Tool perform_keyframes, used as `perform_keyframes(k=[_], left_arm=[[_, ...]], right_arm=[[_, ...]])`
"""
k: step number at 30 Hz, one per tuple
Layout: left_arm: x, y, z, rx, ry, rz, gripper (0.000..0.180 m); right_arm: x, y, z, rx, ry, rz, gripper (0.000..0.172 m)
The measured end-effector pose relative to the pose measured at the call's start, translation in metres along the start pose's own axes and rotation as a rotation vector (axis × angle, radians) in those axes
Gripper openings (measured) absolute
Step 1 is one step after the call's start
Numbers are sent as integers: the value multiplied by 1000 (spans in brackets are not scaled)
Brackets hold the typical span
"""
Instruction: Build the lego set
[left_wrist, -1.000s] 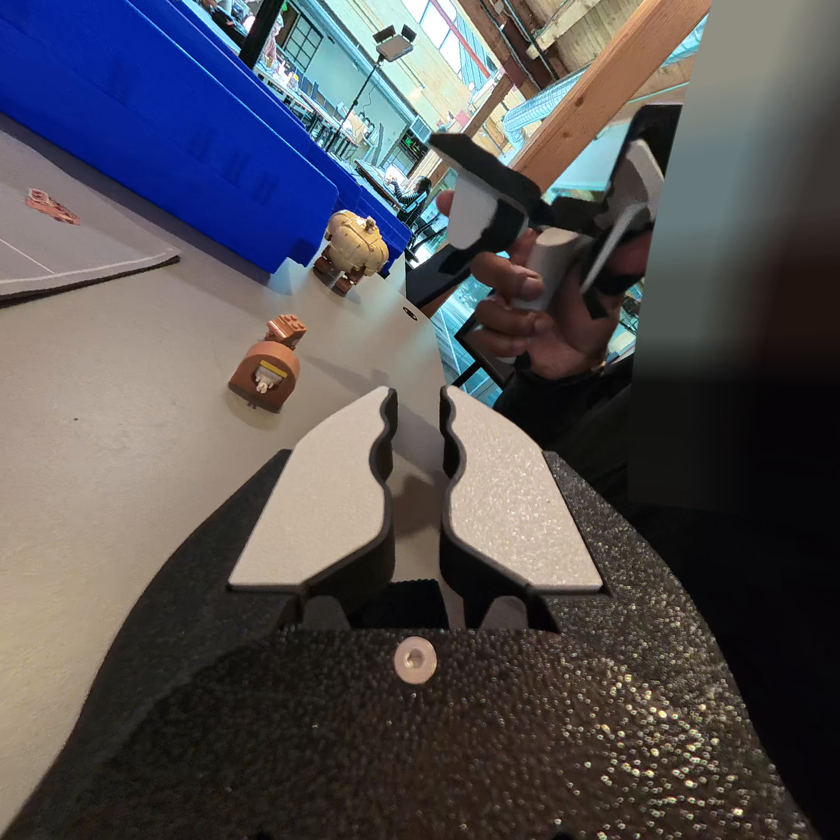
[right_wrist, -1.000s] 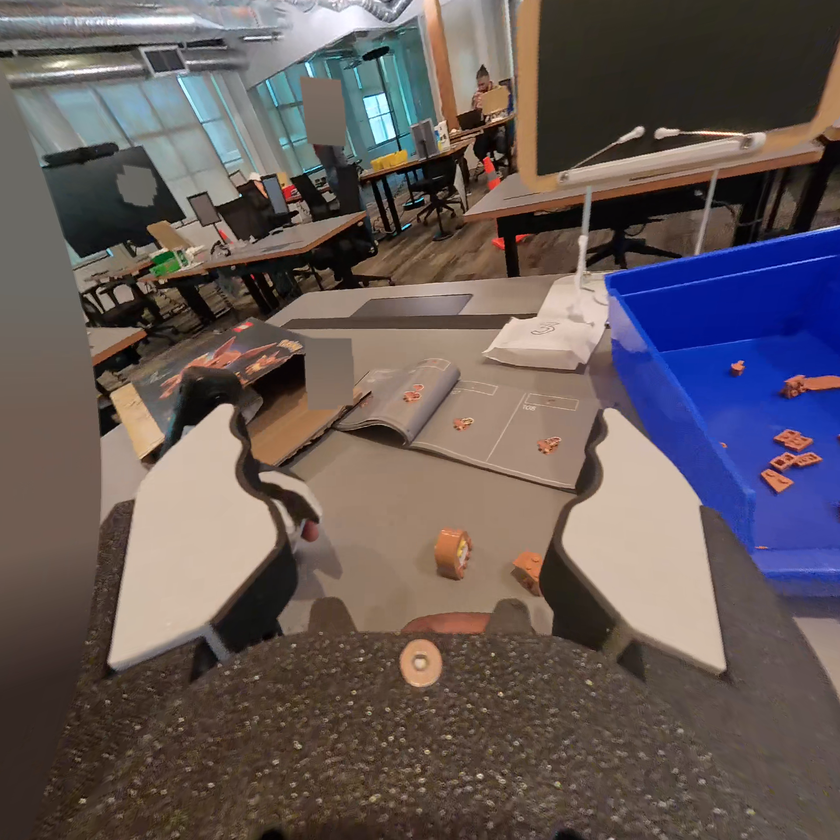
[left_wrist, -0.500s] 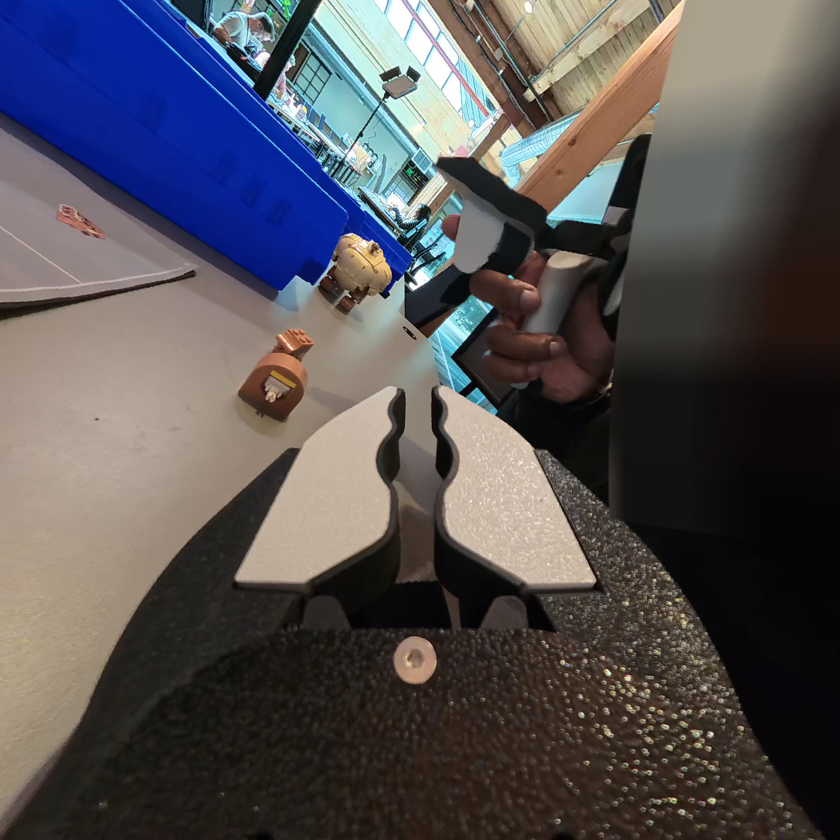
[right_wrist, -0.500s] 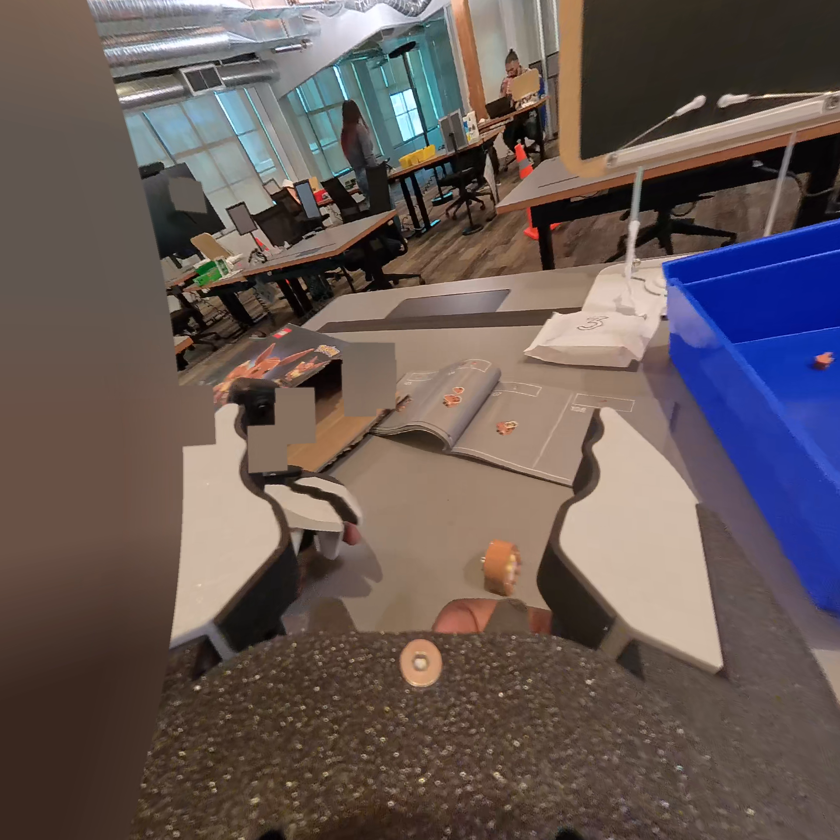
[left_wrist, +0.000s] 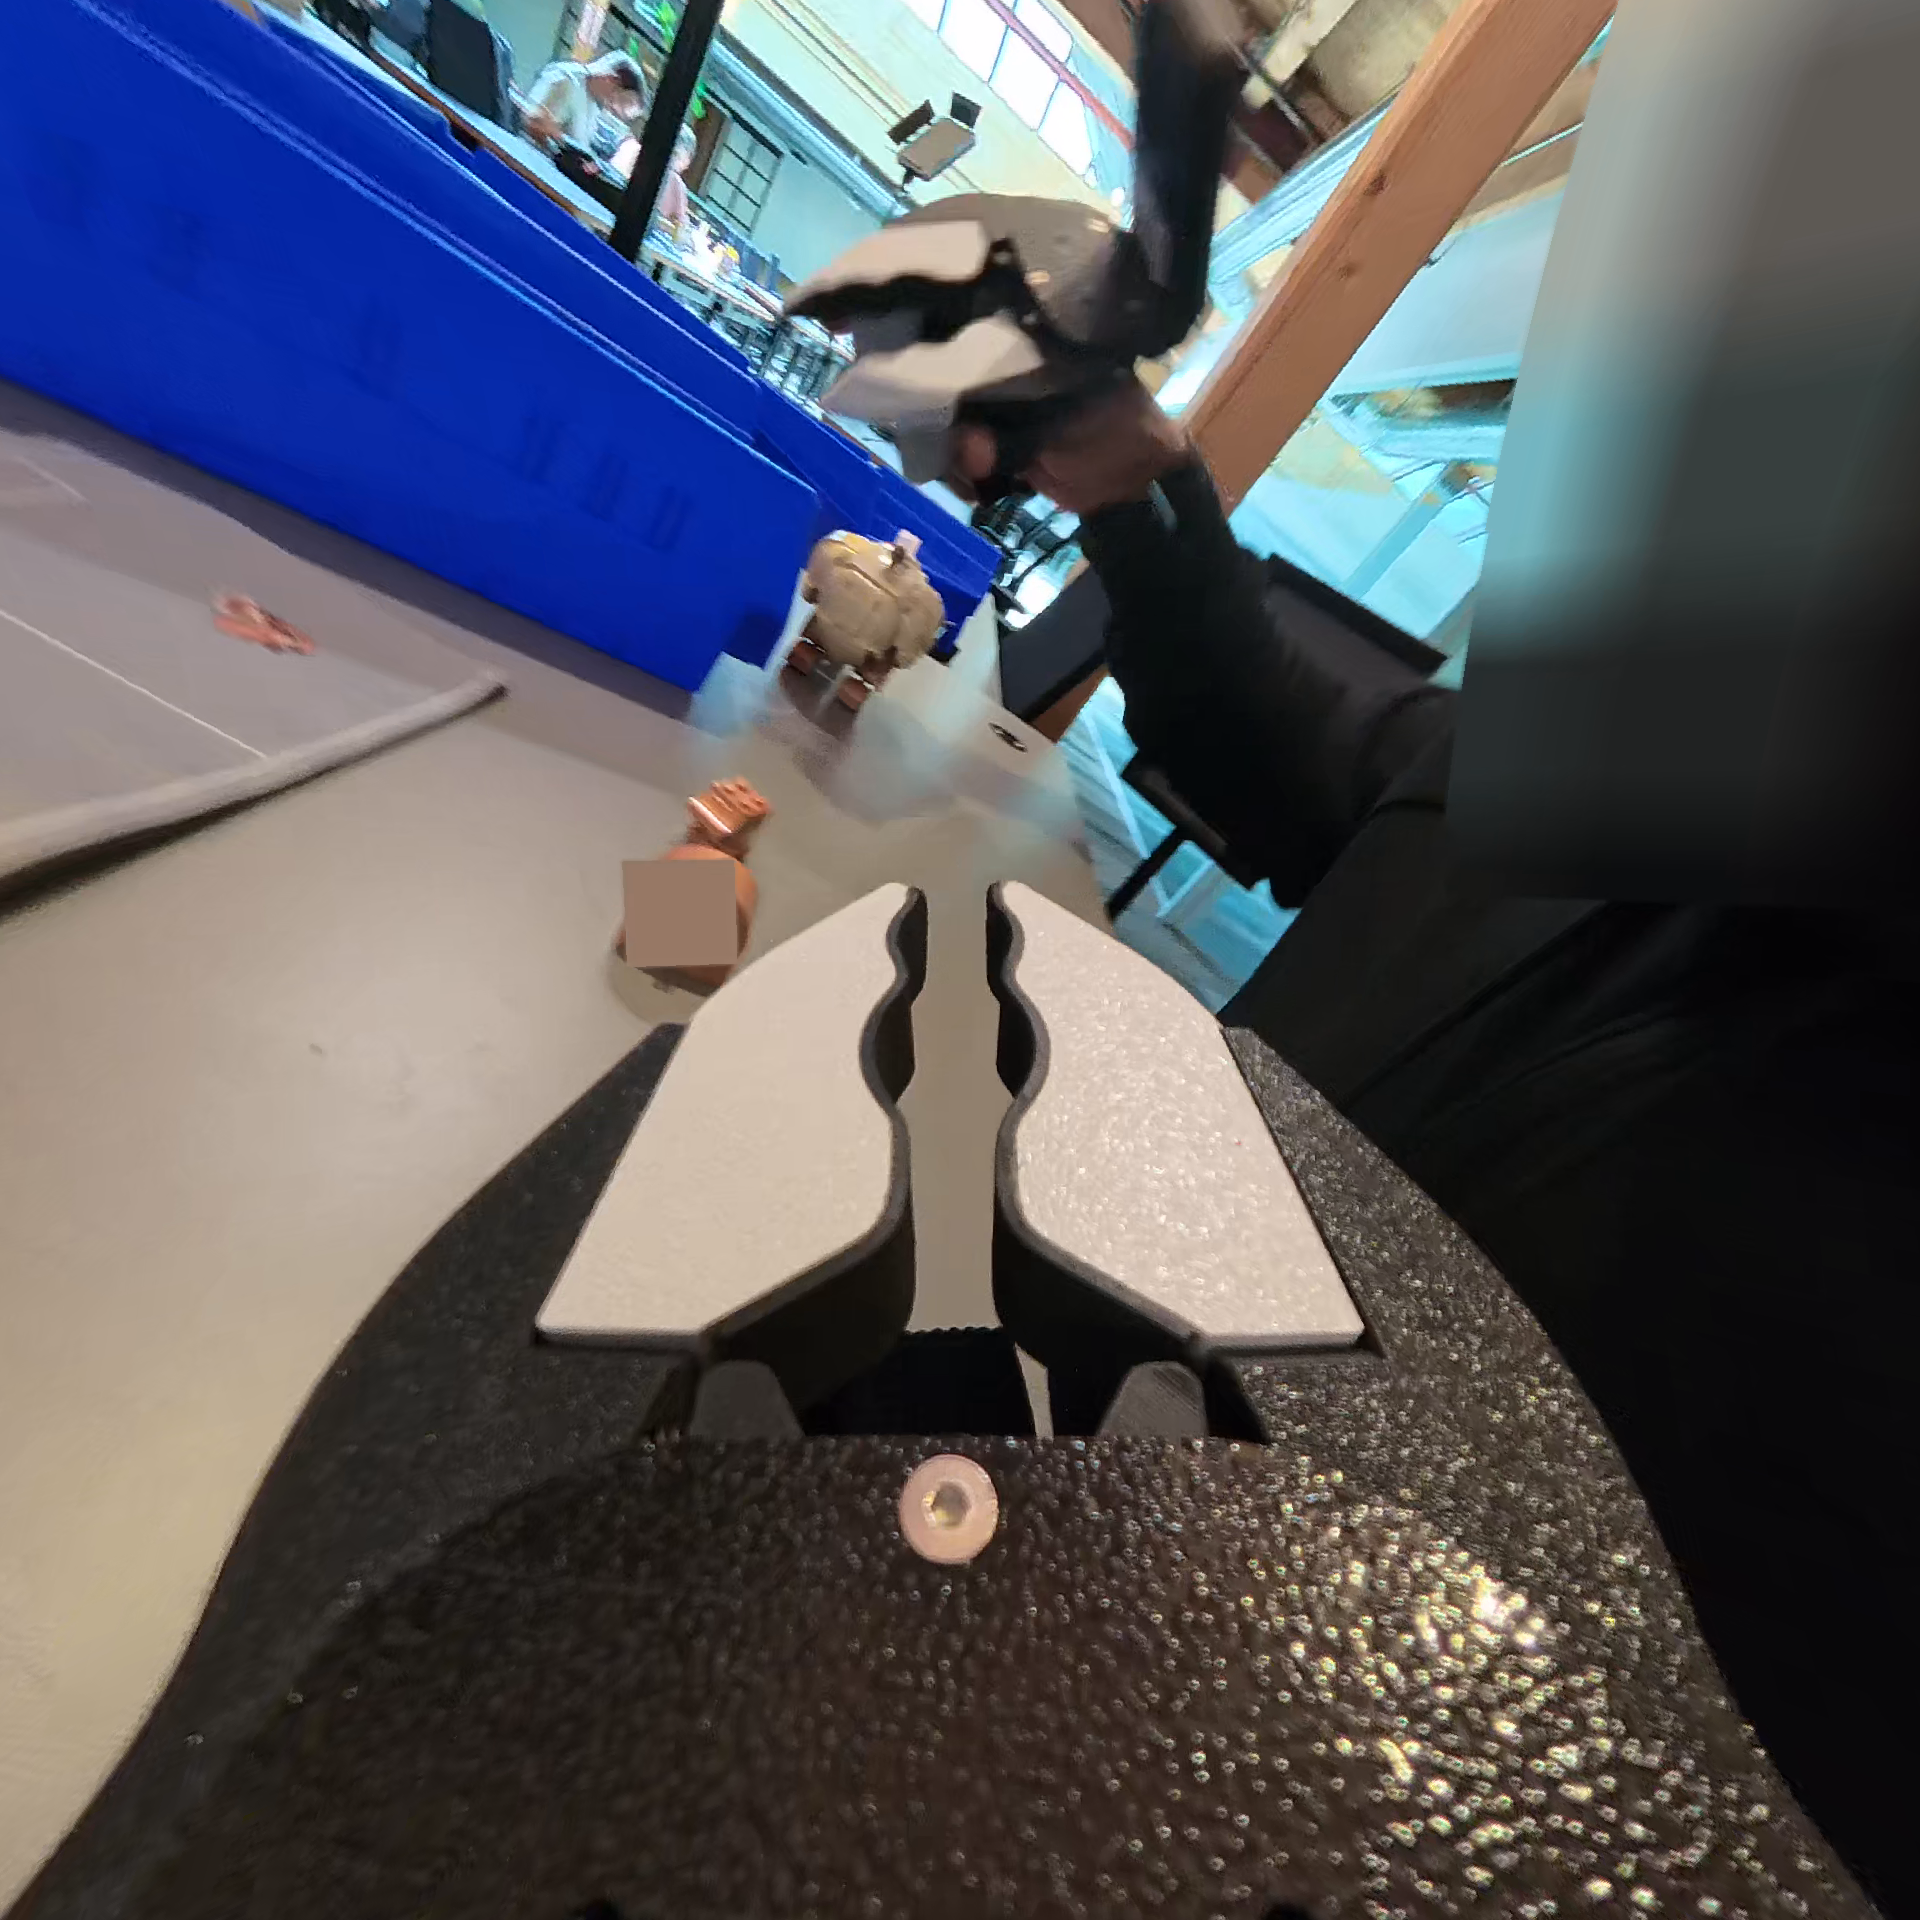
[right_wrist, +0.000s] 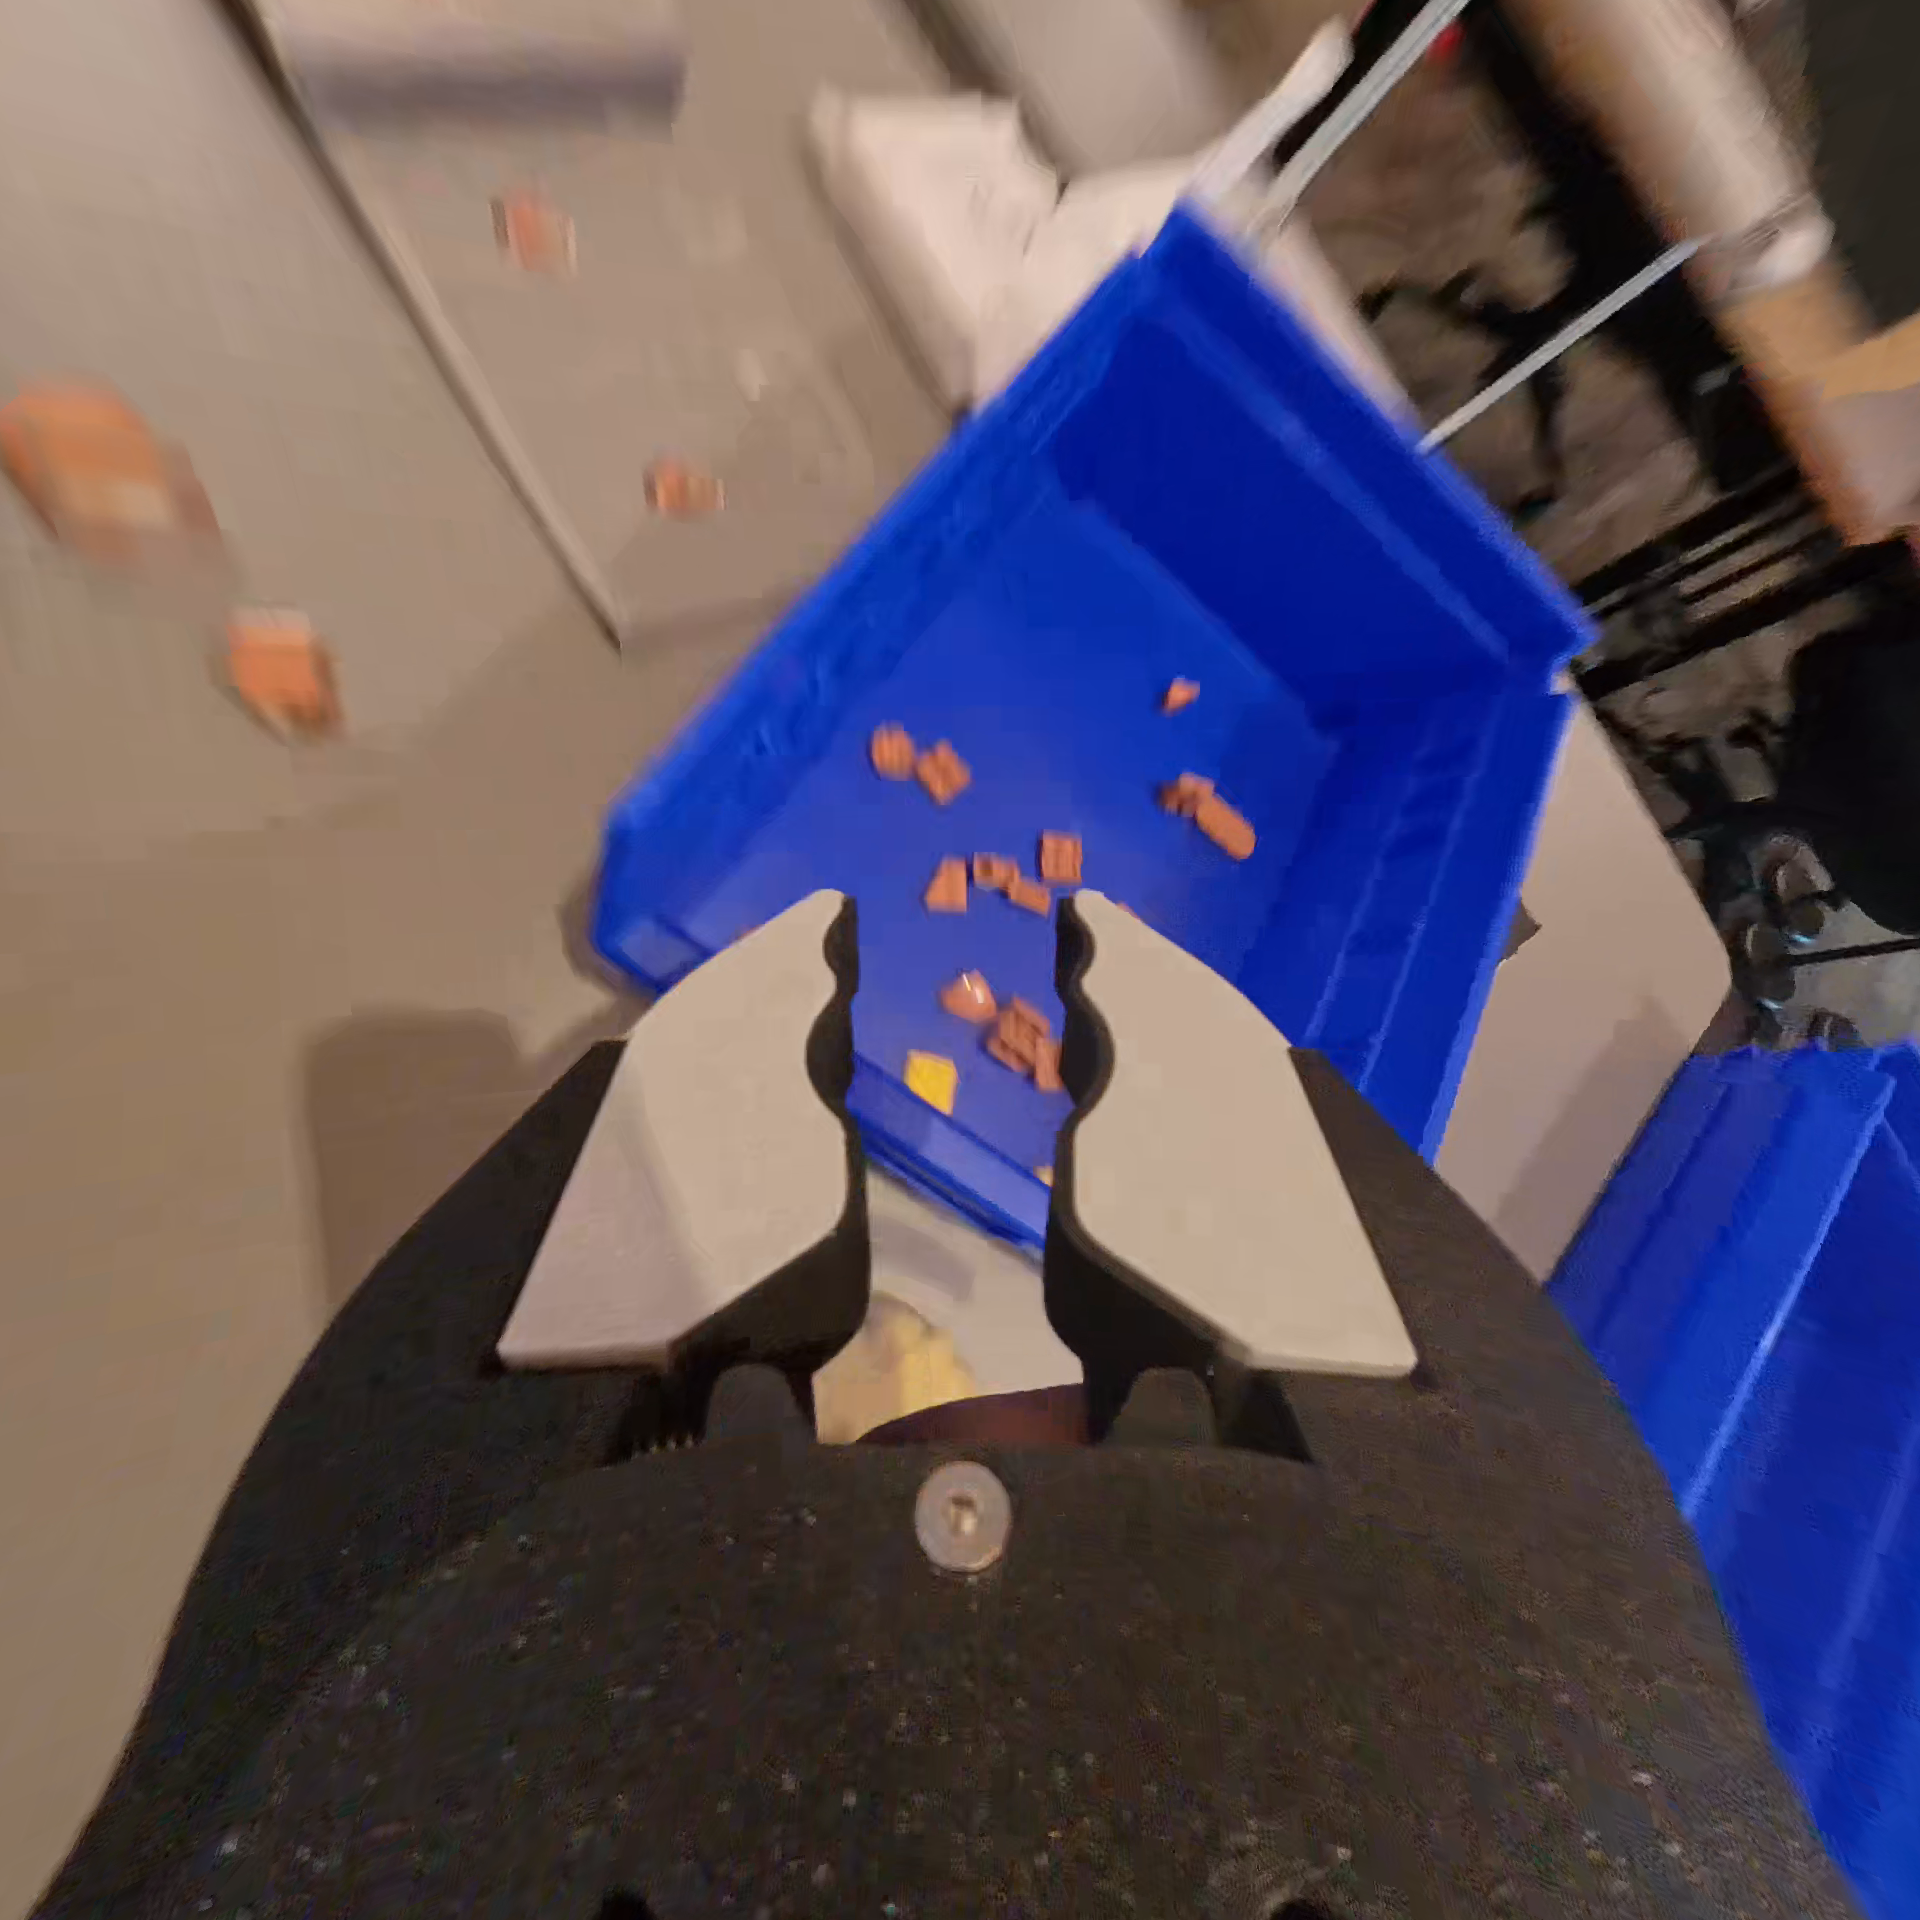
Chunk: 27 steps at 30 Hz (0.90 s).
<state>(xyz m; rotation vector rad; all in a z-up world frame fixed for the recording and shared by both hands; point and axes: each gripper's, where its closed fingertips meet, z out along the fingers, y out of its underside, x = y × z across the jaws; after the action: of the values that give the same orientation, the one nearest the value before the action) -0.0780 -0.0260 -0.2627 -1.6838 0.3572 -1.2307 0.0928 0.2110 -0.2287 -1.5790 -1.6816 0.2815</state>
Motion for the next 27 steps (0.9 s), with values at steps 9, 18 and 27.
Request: perform_keyframes(k=[9,18,27], left_arm=[[-29,-18,7,41,-72,17,10],[-37,-25,13,49,-37,-4,10],[-40,-33,13,88,-29,-10,9]], right_arm=[[5,58,54,-396,-512,-333,21],[55,76,51,-463,-524,-501,15],[59,109,56,-810,-581,-560,23]])
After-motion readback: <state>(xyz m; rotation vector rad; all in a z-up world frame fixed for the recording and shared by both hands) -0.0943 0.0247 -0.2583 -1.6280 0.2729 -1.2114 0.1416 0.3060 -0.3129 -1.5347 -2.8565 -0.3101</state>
